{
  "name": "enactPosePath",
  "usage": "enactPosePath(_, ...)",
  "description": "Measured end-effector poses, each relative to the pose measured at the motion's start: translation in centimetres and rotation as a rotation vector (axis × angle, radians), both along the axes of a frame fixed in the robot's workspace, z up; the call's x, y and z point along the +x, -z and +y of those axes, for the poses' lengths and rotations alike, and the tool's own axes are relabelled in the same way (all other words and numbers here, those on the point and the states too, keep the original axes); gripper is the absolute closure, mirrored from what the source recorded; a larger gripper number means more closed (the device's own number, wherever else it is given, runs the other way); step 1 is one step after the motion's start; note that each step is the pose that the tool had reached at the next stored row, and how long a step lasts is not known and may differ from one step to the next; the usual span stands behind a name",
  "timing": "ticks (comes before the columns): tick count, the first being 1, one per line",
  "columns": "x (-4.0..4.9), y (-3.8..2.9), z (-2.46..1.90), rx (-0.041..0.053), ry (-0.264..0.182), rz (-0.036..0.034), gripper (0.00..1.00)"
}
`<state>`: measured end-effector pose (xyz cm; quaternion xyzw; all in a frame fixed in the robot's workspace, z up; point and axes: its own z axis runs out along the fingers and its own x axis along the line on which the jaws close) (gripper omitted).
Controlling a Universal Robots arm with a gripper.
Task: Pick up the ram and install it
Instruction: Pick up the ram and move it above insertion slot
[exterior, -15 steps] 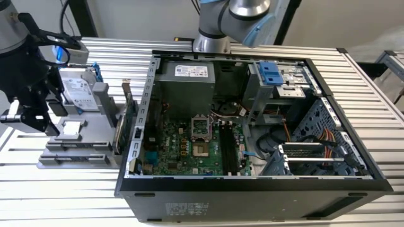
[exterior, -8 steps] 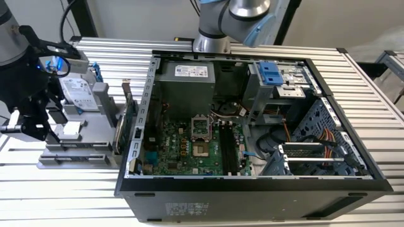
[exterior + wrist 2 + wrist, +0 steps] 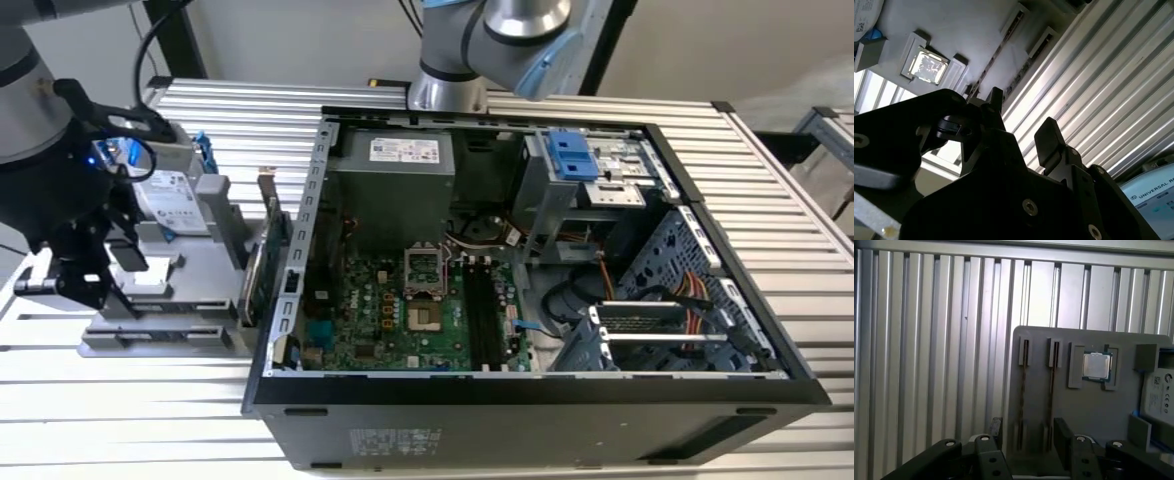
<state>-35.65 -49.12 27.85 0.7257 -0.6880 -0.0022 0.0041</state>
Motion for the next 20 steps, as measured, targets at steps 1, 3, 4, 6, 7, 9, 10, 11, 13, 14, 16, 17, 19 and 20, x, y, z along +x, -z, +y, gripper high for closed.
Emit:
enactPosePath(1, 0.0, 0.19, 0.0, 0.0, 0.0, -0.0001, 0.0)
enactPosePath(3, 0.0, 0.55, 0.0, -0.0002, 0.002, 0.0, 0.0)
enactPosePath(4, -0.01, 0.74, -0.01, -0.0002, 0.003, 0.0, 0.0)
enactPosePath(6, -0.01, 1.1, -0.02, -0.0004, 0.007, -0.0001, 0.0)
enactPosePath(7, -0.01, 1.28, -0.03, -0.0006, 0.01, 0.0, 0.0)
enactPosePath(9, 0.0, 1.64, -0.04, -0.0009, 0.014, -0.0001, 0.0)
enactPosePath(10, 0.0, 1.81, -0.05, -0.001, 0.016, 0.0, 0.0)
enactPosePath(11, 0.0, 2.02, -0.05, -0.0009, 0.02, -0.0001, 0.0)
enactPosePath(13, 0.0, 2.37, -0.06, -0.0011, 0.024, -0.0001, 0.0)
enactPosePath(14, -0.01, 2.56, -0.06, -0.0013, 0.025, -0.0001, 0.0)
enactPosePath(16, 0.0, 2.92, -0.08, -0.0016, 0.026, 0.0, 0.0)
enactPosePath(17, -0.01, 3.1, -0.08, -0.0018, 0.026, 0.0, 0.0)
enactPosePath(19, 0.0, 3.47, -0.09, -0.0017, 0.027, -0.0002, 0.0)
enactPosePath(20, 0.0, 3.65, -0.09, -0.0019, 0.028, -0.0001, 0.0)
